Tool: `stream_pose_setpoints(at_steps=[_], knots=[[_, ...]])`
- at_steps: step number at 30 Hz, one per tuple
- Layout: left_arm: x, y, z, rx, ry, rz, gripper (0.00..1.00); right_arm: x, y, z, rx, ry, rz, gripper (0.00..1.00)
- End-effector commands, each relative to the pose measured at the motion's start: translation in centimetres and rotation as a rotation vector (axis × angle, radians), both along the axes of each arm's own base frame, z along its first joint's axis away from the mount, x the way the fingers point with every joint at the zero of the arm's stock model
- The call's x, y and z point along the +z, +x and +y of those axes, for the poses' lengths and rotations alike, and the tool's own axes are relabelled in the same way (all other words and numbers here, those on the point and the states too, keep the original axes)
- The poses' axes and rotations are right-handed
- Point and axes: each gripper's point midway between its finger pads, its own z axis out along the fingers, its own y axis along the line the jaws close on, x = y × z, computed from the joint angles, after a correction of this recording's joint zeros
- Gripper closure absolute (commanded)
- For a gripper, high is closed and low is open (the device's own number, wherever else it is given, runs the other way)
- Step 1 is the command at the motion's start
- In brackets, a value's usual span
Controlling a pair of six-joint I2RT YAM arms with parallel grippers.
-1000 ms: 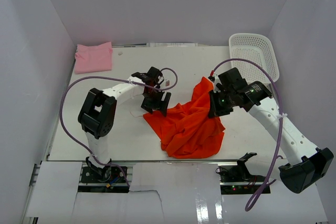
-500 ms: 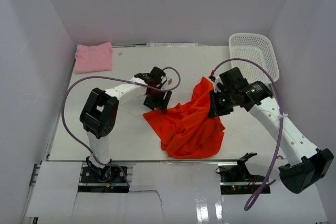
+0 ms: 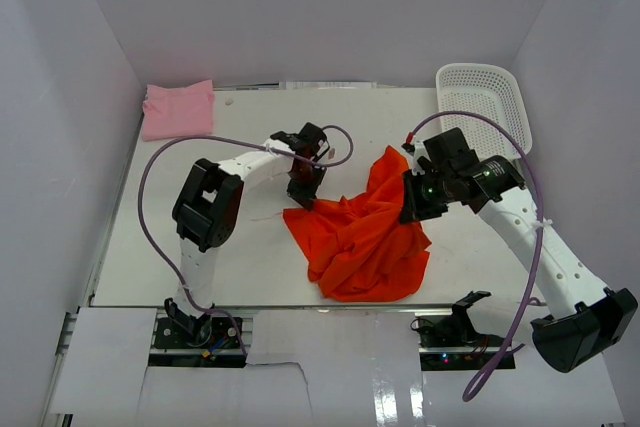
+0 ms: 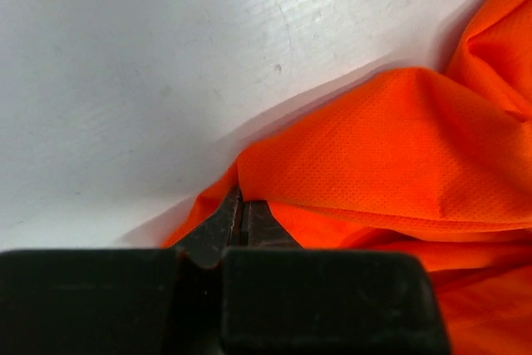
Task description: Fold and stack the t-shirts
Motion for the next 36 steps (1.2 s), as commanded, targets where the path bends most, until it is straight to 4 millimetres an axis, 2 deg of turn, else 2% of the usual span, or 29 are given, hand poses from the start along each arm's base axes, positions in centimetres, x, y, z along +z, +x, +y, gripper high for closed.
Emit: stream_pose_setpoints(at_steps=[1,2,3,4,5,6,7,8,9,10,11,12,13,15,16,17,18,19,20,21,22,24,25,26,29,32,33,35,36], knots=[[3.9,4.6,-1.7,0.07,-0.02,-0.126,1.0,0.4,0.0,0.0,0.004,0.026,-0.03,0.92],[4.9,6.4,-1.4,0.134,-0.022,-0.146,1.0,0.2,-0.1,-0.1,0.0,0.023,-0.024,0.92],[4.2,7.2,-0.8,0.167,0.015,-0.113,1.0,0.1,-0.3,-0.4,-0.004,0.019,-0.024,0.92],[5.0,8.8,-0.6,0.202,0.011,-0.128,1.0,0.2,-0.4,-0.5,-0.008,0.018,-0.026,0.92],[9.3,13.3,-0.4,0.268,-0.056,-0.232,1.0,0.2,-0.2,-1.0,-0.027,0.008,-0.031,0.92],[8.2,14.2,0.5,0.313,-0.028,-0.185,1.0,0.5,-0.3,-1.2,-0.036,0.009,-0.037,0.92],[9.3,16.7,2.4,0.378,-0.045,-0.204,1.0,0.7,-0.4,-1.4,-0.041,0.01,-0.042,0.92],[11.9,18.8,3.2,0.417,-0.108,-0.255,1.0,0.7,-0.3,-1.7,-0.051,0.01,-0.044,0.92],[13.1,20.2,4.2,0.483,-0.164,-0.282,1.0,0.9,-0.3,-1.9,-0.058,0.01,-0.049,0.92],[13.2,21.0,5.6,0.525,-0.192,-0.272,1.0,0.9,-0.4,-2.0,-0.061,0.01,-0.047,0.92],[13.2,22.2,8.9,0.603,-0.206,-0.261,1.0,0.8,-0.5,-2.1,-0.06,0.012,-0.046,0.92],[13.0,22.5,10.5,0.662,-0.202,-0.254,1.0,0.8,-0.5,-2.1,-0.062,0.011,-0.045,0.92],[13.3,23.1,13.3,0.723,-0.189,-0.269,1.0,0.8,-0.5,-2.1,-0.062,0.013,-0.043,0.92],[12.2,23.1,16.8,0.826,-0.116,-0.282,1.0,0.9,-0.4,-2.4,-0.07,0.003,-0.046,0.92],[12.2,23.1,17.9,0.879,-0.124,-0.285,1.0,1.0,-0.3,-2.4,-0.073,0.004,-0.051,0.92],[14.5,22.8,19.9,0.932,-0.154,-0.33,1.0,1.0,-0.3,-2.4,-0.074,0.005,-0.051,0.92],[15.7,23.6,20.7,0.959,-0.199,-0.387,1.0,1.1,-0.2,-2.4,-0.077,0.006,-0.053,0.92],[14.4,22.7,22.2,1.01,-0.193,-0.364,1.0,1.1,-0.1,-2.4,-0.076,0.01,-0.051,0.92],[17.1,22.8,22.8,1.03,-0.231,-0.433,1.0,1.0,0.0,-2.4,-0.077,0.007,-0.049,0.92],[17.7,22.8,24.2,1.068,-0.194,-0.473,1.0,0.9,0.0,-2.5,-0.079,0.002,-0.049,0.92],[18.8,23.0,27.3,1.121,-0.189,-0.508,1.0,0.8,0.1,-2.6,-0.085,-0.003,-0.05,0.92],[20.5,23.2,28.1,1.124,-0.234,-0.52,1.0,0.8,0.3,-2.6,-0.083,0.003,-0.056,0.92],[22.5,23.8,28.8,1.127,-0.252,-0.564,1.0,0.8,0.2,-2.0,-0.065,0.031,-0.047,0.92],[22.1,23.7,28.9,1.13,-0.234,-0.542,1.0,0.3,0.1,-1.9,-0.063,0.031,-0.033,0.92],[25.0,23.5,30.5,1.17,-0.221,-0.606,1.0,0.0,0.7,-1.6,-0.066,0.034,-0.031,0.92],[27.6,22.7,33.0,1.23,-0.227,-0.677,1.0,-0.2,1.3,-1.4,-0.072,0.035,-0.042,0.92],[28.4,22.3,34.8,1.269,-0.221,-0.702,1.0,-0.5,1.4,-1.7,-0.08,0.021,-0.037,0.92],[30.7,22.0,36.5,1.292,-0.257,-0.756,1.0,-1.0,1.5,-1.7,-0.08,0.014,-0.032,0.92],[31.5,21.6,38.0,1.316,-0.269,-0.774,1.0,-1.5,1.6,-1.5,-0.076,0.024,-0.026,0.92]])
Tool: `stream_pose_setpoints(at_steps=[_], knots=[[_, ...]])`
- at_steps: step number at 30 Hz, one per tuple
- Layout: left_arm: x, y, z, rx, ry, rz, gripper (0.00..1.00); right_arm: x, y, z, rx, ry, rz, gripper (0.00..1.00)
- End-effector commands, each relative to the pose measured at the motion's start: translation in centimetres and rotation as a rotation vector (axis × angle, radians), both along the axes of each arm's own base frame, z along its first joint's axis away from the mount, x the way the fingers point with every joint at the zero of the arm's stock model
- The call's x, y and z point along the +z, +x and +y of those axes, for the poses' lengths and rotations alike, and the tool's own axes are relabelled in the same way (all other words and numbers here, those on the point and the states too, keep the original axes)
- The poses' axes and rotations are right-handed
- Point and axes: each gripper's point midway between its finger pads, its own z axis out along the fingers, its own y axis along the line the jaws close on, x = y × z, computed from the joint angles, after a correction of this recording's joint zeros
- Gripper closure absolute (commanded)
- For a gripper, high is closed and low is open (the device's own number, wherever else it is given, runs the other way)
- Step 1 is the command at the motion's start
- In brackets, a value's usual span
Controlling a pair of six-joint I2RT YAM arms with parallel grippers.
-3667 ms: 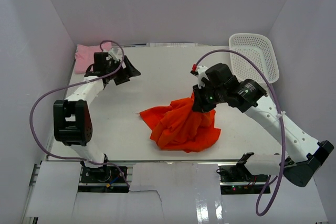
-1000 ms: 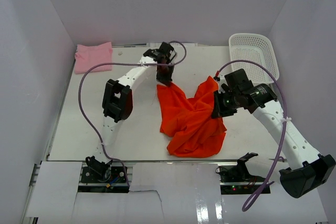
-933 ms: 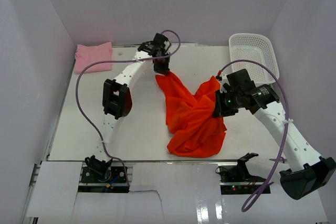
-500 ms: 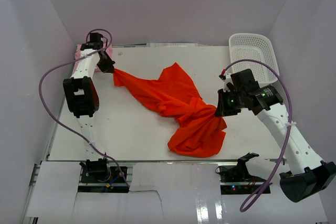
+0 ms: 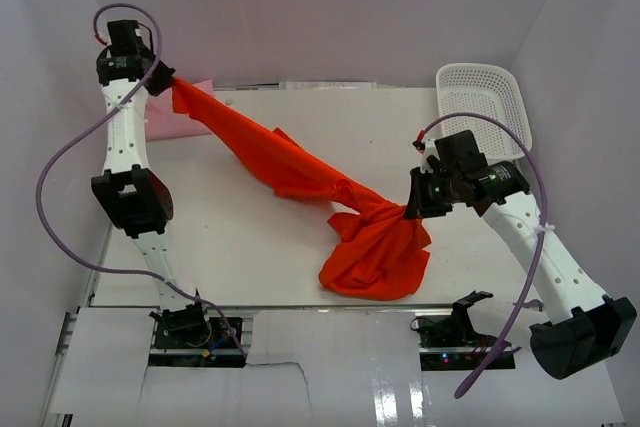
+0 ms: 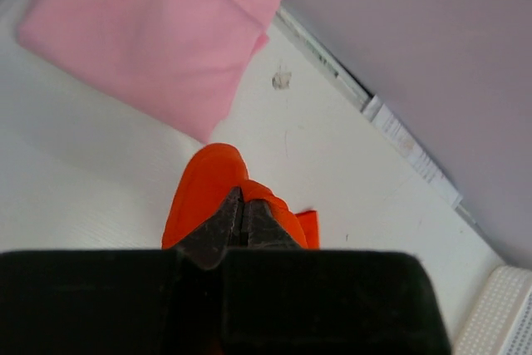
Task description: Fold and stack the t-shirts
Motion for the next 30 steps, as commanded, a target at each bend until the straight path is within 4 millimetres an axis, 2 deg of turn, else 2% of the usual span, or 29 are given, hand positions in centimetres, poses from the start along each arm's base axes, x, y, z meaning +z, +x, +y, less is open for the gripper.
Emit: stream_pose_setpoints(at_steps=[1,4,5,6,8,9,10,14,16,17,18,21,22,24,26,28,29,30], knots=[[8.7,-1.8,5.7,0.128,0.025,-0.201,1.0,-1.1,0.1,0.2,0.008,0.012,0.013,0.92],[9.7,-2.7,7.3,0.16,0.037,-0.216,1.0,-2.0,0.5,0.0,-0.003,-0.005,0.014,0.92],[9.4,-3.1,7.7,0.169,0.035,-0.206,1.0,-2.1,0.7,-0.3,-0.015,-0.023,0.01,0.92],[10.2,-3.9,8.3,0.188,0.034,-0.22,1.0,-2.0,1.5,-1.0,-0.045,-0.04,-0.006,0.92],[10.1,-4.6,8.8,0.205,0.038,-0.212,1.0,-1.6,2.6,-1.7,-0.075,-0.044,-0.023,0.92],[10.7,-5.1,9.1,0.206,0.049,-0.226,1.0,-1.4,3.5,-2.4,-0.109,-0.045,-0.031,0.92],[10.8,-5.3,9.2,0.211,0.051,-0.226,1.0,-0.6,4.3,-2.7,-0.123,-0.04,-0.053,0.92],[11.6,-6.1,10.3,0.226,0.056,-0.242,1.0,0.4,6.6,-4.3,-0.179,-0.038,-0.078,0.92],[11.9,-6.2,10.2,0.213,0.056,-0.25,1.0,0.6,7.4,-4.3,-0.178,-0.017,-0.082,0.9],[12.1,-6.4,10.1,0.213,0.057,-0.253,1.0,1.2,8.1,-4.1,-0.174,-0.003,-0.106,0.86],[12.2,-6.3,9.3,0.177,0.034,-0.259,1.0,1.3,8.5,-3.7,-0.167,0.012,-0.101,0.72],[12.4,-6.4,8.7,0.155,0.015,-0.265,1.0,1.5,8.7,-2.6,-0.134,0.067,-0.085,0.59],[12.3,-6.4,8.6,0.147,0.01,-0.265,1.0,1.7,8.4,-2.1,-0.123,0.093,-0.076,0.49],[12.3,-6.5,8.6,0.144,0.017,-0.263,1.0,1.7,7.4,-1.7,-0.1,0.104,-0.074,0.22],[12.3,-6.5,8.3,0.133,0.015,-0.264,1.0,1.5,6.1,-0.5,-0.044,0.101,-0.075,0.15],[12.4,-6.5,7.7,0.116,0.012,-0.268,1.0,0.2,4.2,0.0,-0.029,0.062,-0.035,0.11],[12.4,-6.3,7.2,0.104,0.013,-0.267,1.0,-0.5,3.0,1.0,0.014,0.045,-0.017,0.09],[12.4,-6.3,6.9,0.101,0.014,-0.268,1.0,-2.3,2.1,0.7,0.003,0.003,0.025,0.08]])
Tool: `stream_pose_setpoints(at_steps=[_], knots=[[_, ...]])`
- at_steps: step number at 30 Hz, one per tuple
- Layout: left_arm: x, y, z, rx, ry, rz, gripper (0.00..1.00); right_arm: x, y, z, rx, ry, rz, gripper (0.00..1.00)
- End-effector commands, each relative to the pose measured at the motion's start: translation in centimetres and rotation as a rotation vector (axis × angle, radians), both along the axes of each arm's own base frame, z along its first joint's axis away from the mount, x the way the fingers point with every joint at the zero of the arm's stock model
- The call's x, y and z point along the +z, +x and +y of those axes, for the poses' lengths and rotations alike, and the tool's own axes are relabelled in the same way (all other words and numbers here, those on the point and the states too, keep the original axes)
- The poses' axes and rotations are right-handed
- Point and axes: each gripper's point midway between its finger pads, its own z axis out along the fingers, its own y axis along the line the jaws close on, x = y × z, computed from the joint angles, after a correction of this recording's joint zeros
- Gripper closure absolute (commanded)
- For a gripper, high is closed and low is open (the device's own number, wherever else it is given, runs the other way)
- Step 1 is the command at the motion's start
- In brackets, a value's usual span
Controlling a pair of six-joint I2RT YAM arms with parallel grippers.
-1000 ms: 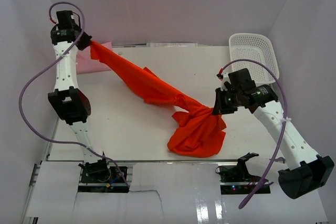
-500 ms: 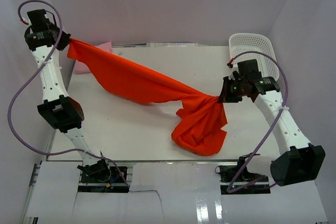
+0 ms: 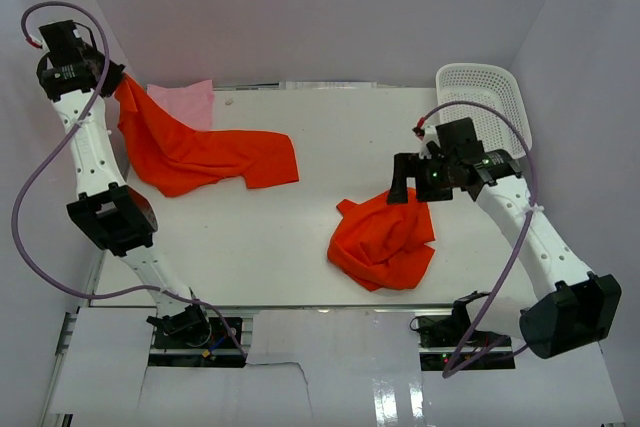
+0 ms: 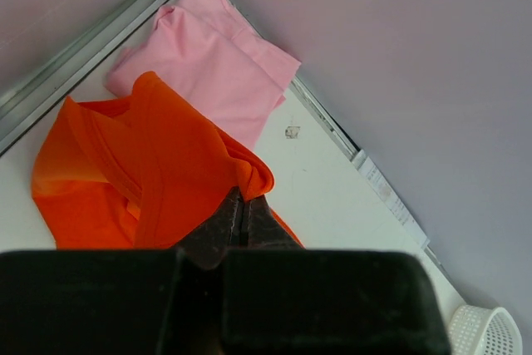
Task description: Fold and stack the t-shirts
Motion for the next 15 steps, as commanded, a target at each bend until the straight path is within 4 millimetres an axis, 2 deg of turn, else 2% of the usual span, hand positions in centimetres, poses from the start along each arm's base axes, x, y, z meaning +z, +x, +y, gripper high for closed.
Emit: stream_pose_setpoints(at_steps=[1,2,3,4,5,6,7,8,10,15], knots=[[4.7,-1.6,-2.4,-0.052,0.042,-0.102,1.0,-2.9,-3.3,1.0,0.032,-0.047,0.085,0.06],[4.6,-1.5,-3.0,-0.065,0.039,-0.101,1.0,-3.7,-3.9,1.3,0.037,-0.05,0.101,0.05],[4.7,-1.6,-3.4,-0.073,0.041,-0.104,1.0,-5.6,-5.0,1.1,0.035,-0.059,0.147,0.04],[4.6,-1.6,-4.0,-0.084,0.04,-0.101,1.0,-6.1,-5.0,1.6,0.023,-0.049,0.15,0.01],[3.6,-1.6,-4.3,-0.088,0.034,-0.079,1.0,-6.8,-5.2,1.6,0.015,-0.05,0.158,0.03],[3.4,-1.6,-4.5,-0.095,0.042,-0.081,1.0,-8.0,-5.8,1.5,0.013,-0.056,0.181,0.04],[3.7,-2.0,-4.8,-0.096,0.048,-0.09,1.0,-8.6,-5.9,1.6,0.013,-0.058,0.188,0.04],[2.6,-2.1,-5.0,-0.098,0.041,-0.069,1.0,-9.1,-5.9,2.0,0.009,-0.057,0.194,0.05],[2.6,-2.4,-5.2,-0.104,0.046,-0.077,1.0,-10.7,-6.6,2.1,0.014,-0.076,0.222,0.09],[1.3,-2.4,-5.8,-0.115,0.046,-0.055,1.0,-13.0,-6.1,3.4,0.011,-0.077,0.228,0.1]])
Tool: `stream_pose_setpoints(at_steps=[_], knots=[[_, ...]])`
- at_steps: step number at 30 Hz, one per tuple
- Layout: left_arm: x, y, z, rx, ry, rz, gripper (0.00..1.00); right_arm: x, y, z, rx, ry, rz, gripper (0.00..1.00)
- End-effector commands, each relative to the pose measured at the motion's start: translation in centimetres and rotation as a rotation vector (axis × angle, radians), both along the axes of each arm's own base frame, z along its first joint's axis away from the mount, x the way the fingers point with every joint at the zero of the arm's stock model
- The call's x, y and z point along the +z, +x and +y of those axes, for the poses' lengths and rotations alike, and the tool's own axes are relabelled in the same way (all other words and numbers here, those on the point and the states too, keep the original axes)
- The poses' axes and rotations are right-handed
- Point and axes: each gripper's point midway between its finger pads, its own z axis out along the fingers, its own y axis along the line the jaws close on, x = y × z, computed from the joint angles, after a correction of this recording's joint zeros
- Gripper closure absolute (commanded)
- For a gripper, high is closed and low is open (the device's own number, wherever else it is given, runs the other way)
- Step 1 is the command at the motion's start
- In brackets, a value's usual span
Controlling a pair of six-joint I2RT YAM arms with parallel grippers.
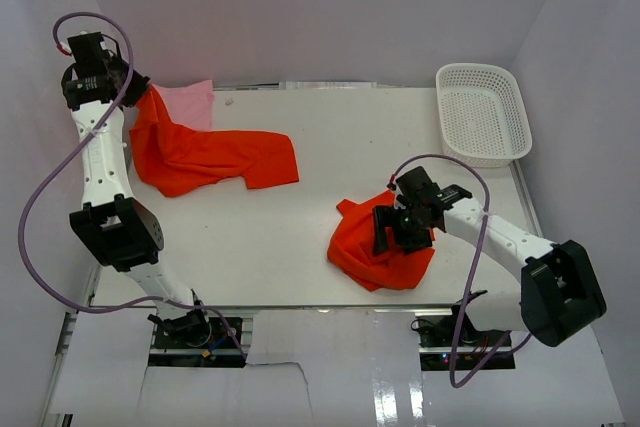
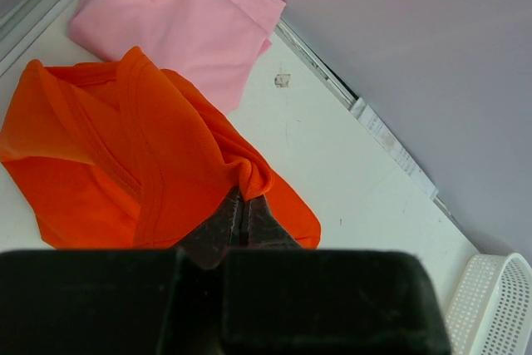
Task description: Fold and stack the t-shirts
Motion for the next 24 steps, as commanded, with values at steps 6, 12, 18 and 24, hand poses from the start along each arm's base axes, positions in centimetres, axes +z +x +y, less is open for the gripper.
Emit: stream_pose_setpoints(at_steps=[6,12,18,24], knots=[[2.8,-0.8,-0.8,-0.022,0.051,-0.08,1.0,-3.1,2.9,2.8,-0.02,0.0,-0.05,0.08],[2.1,-0.9,-0.8,-0.03,0.061,-0.067,1.0,-3.9,4.6,3.1,-0.038,-0.054,-0.066,0.81],[1.5,-1.0,-1.3,-0.044,0.049,-0.061,1.0,3.1,9.1,4.0,-0.057,-0.022,-0.204,0.92],[0.6,-1.0,-2.3,-0.059,0.045,-0.044,1.0,12.6,17.8,0.4,-0.174,-0.001,-0.383,0.92]])
